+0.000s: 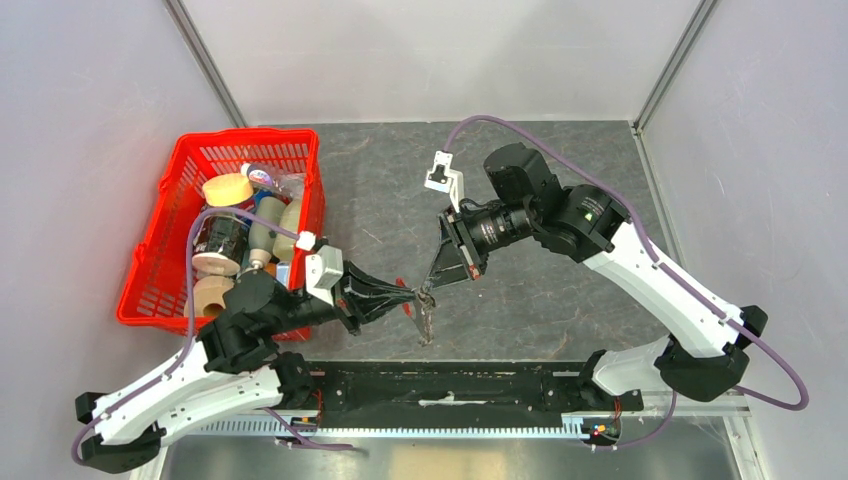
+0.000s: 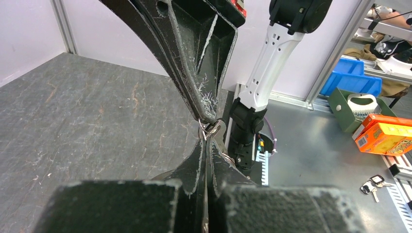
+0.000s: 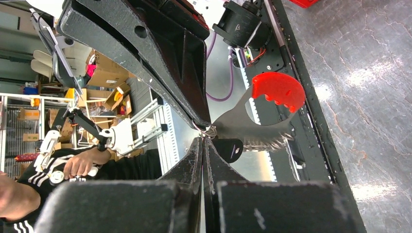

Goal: Put the keys on the keyring

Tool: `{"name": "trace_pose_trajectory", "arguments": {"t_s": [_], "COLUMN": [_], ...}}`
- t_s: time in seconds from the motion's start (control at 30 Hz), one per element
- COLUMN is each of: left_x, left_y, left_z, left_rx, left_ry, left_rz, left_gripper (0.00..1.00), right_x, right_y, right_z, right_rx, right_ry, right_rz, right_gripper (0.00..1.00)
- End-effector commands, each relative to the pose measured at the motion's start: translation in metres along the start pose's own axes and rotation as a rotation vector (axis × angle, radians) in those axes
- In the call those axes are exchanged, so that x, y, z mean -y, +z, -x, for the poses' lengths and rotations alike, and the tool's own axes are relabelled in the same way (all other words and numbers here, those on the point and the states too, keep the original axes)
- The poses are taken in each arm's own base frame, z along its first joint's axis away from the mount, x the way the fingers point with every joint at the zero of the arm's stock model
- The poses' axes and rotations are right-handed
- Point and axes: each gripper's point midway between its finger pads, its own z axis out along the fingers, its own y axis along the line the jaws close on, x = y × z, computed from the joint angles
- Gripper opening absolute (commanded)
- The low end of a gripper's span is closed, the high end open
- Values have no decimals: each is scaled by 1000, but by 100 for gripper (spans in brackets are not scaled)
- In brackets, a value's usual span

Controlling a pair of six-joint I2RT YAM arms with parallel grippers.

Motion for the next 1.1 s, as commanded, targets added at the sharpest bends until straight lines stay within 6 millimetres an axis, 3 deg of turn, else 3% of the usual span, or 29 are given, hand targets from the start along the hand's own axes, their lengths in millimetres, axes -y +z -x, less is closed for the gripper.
{"name": "trace_pose_trajectory", "arguments": {"t_s": [0.0,0.53,0.57,0.7,0.77,1.07], "left_x": [11,25,25,25,26,34], "left_y": [-3,-7,-7,-4,-3,1], "left_z": [20,38,39,38,39,48], "left_rx": [88,220,223,229,231,259], "left_ry": [63,91,92,85,82,47], "left_rz": [-63,-132,-133,-140,-146,-195], "left_gripper": [2,2,2,2,2,2], "right_x": [-12,-21,-21,-25,-28,-45], "right_y": [-3,3,2,-5,-10,-43], "right_z": [8,0,-1,-2,-2,-1], "right_rx": [26,30,31,52,71,123], "right_ry": [-20,25,24,-3,-29,-188], "right_rz": [30,138,139,136,127,59], "right_gripper": [0,0,2,33,41,48]}}
